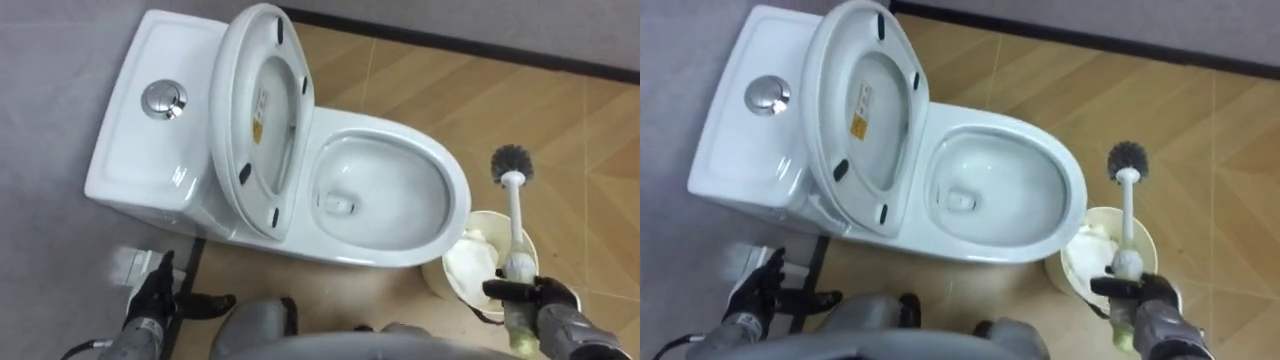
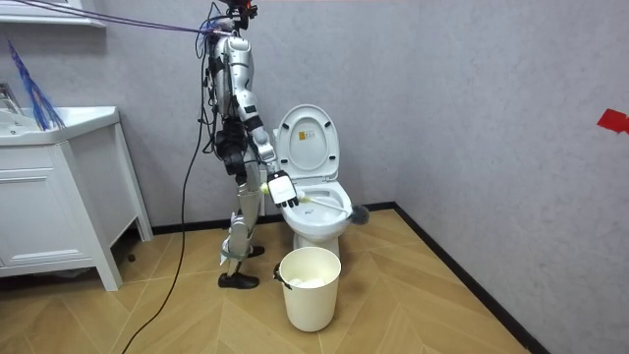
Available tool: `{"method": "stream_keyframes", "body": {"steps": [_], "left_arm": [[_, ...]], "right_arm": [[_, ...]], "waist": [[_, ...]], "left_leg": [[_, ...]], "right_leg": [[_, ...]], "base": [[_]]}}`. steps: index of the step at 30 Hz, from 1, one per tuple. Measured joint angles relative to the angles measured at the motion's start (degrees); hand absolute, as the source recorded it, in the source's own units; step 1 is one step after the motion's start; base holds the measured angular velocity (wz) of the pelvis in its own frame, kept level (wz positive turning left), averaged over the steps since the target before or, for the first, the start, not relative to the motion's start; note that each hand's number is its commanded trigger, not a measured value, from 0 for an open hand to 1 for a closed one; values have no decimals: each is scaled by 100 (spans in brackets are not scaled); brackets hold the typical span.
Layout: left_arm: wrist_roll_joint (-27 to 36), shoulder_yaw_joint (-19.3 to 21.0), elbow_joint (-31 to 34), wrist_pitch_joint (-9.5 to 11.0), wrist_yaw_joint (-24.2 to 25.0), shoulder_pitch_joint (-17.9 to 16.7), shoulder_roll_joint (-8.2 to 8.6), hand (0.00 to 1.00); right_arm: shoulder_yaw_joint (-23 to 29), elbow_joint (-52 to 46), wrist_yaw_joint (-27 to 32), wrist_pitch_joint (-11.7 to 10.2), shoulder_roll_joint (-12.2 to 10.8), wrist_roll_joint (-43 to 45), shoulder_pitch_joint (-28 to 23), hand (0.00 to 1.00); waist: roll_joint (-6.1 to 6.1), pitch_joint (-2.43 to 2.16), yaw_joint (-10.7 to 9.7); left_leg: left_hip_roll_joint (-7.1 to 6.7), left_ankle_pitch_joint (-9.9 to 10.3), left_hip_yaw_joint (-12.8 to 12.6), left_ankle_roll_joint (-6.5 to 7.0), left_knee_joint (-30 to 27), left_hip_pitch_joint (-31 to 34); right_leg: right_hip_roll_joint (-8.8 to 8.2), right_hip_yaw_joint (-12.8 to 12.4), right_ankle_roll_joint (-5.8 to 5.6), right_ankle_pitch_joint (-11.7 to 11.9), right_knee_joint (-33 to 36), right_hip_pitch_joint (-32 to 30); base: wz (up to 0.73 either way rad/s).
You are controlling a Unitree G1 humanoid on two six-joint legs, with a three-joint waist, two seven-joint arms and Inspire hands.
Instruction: Brush toilet
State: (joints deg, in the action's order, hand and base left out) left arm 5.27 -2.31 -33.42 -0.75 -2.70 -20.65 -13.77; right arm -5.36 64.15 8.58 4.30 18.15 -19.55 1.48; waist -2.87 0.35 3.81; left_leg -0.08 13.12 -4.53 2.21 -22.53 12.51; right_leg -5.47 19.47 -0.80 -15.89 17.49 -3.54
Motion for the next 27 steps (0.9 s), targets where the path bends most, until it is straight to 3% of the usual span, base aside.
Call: {"method": "stream_keyframes", "body": {"steps": [4, 9, 13, 15, 18, 21, 27], "left_arm": [[-699, 52, 621, 1, 25, -318, -13, 0], [-2011, 303, 1601, -1, 33, -817, -11, 0], [-2998, 448, 2158, 113, -92, -960, 158, 0], [-3591, 480, 2720, 192, -159, -1096, 90, 0], [-3899, 507, 3073, 453, -218, -1122, 21, 0], [-4119, 468, 3196, 544, -232, -1026, 14, 0], [-4342, 420, 3318, 765, -318, -889, -52, 0]], "right_arm": [[-8, -429, -5, -17, -1, 704, -133, 100], [46, -942, 28, -85, 19, 1735, -276, 100], [238, -875, 68, -370, 22, 2334, -277, 100], [270, -838, 46, -432, 54, 2786, -292, 100], [213, -799, -73, -579, 74, 3267, -270, 100], [202, -566, -225, -736, 74, 3815, -208, 100], [201, 2, -379, -790, 190, 4962, -19, 100]], "waist": [[20, -4, 12], [114, -4, 144], [212, -25, 312], [224, -24, 451], [238, -14, 528], [239, -1, 586], [308, 17, 707]], "left_leg": [[8, 7, 42, -12, 5, -89], [20, 47, 282, -65, -23, -110], [11, 44, 349, -66, -98, -123], [-6, 30, 405, -69, -119, -131], [-34, 15, 490, -89, -117, -139], [-44, 14, 523, -95, -119, -134], [-87, 9, 561, -105, -117, -115]], "right_leg": [[30, 123, 7, 4, -54, 166], [80, 305, 32, 17, -85, 312], [51, 365, 35, -4, -113, 379], [33, 421, 41, -39, -67, 407], [32, 460, 49, -72, -57, 451], [32, 489, 51, -102, -56, 461], [-17, 588, 52, -156, -45, 446]], "base": [[15], [16], [13], [15], [12], [9], [6]]}}
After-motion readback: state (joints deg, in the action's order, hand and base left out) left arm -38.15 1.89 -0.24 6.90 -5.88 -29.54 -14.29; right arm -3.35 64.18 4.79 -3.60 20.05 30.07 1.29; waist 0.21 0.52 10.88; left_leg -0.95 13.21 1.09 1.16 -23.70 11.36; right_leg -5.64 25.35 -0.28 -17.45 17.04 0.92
